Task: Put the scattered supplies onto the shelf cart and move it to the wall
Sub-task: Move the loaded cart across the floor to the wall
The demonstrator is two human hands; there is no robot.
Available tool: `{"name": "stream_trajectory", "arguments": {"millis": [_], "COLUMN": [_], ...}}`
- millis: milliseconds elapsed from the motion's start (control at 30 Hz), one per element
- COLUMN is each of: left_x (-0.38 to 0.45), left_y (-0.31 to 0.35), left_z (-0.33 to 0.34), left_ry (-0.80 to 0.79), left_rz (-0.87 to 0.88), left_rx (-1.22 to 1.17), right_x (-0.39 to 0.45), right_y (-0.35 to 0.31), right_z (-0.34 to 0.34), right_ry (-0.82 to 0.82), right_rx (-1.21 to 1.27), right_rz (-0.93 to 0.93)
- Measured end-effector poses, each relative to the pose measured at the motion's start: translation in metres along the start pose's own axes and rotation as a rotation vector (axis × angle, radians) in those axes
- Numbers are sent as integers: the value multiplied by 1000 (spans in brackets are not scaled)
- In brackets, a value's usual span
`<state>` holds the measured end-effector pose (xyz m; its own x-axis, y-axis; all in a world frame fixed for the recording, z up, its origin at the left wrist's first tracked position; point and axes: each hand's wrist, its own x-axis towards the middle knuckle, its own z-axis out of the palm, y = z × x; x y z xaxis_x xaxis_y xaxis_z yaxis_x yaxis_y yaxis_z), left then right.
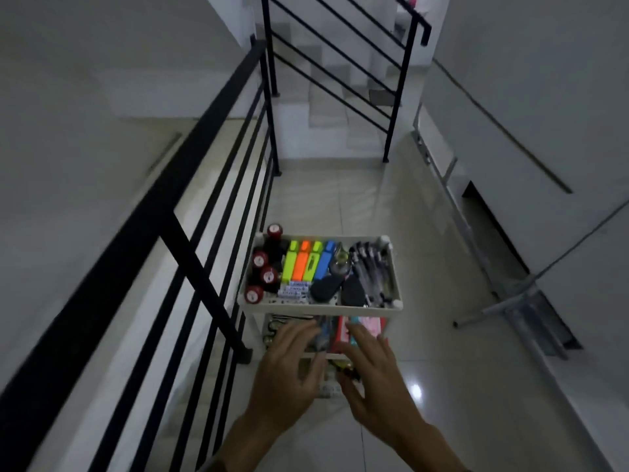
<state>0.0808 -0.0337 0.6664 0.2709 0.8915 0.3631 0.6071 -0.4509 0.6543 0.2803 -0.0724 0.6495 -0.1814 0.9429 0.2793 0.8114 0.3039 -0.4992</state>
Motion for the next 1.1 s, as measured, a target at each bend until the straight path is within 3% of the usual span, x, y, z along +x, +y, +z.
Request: {"name": "stream_trajectory", "arguments": {"millis": [267,467,667,767,933,1100], "left_x": [10,24,55,82,131,165], "left_y": [110,137,112,84,5,-47], "left_z": [-118,-143,-139,-132,-106,-81], "left_ry": [-14,110,175,181,31,-117], "left_rz": [-162,-345,-468,-559,-667,-639], "left_rx": [-33,-129,-171,-177,-149,-270], "right_x": [-4,0,25,51,105,144], "right_y": [-94,-97,-70,-44,-5,26], "right_z": [-126,-160,-159,-144,-107,-70], "right_ry": [-7,18,99,89,58,-5], "right_rx": [83,131,97,54,23,-18], "right_rz": [68,150,216,337,481,536]}}
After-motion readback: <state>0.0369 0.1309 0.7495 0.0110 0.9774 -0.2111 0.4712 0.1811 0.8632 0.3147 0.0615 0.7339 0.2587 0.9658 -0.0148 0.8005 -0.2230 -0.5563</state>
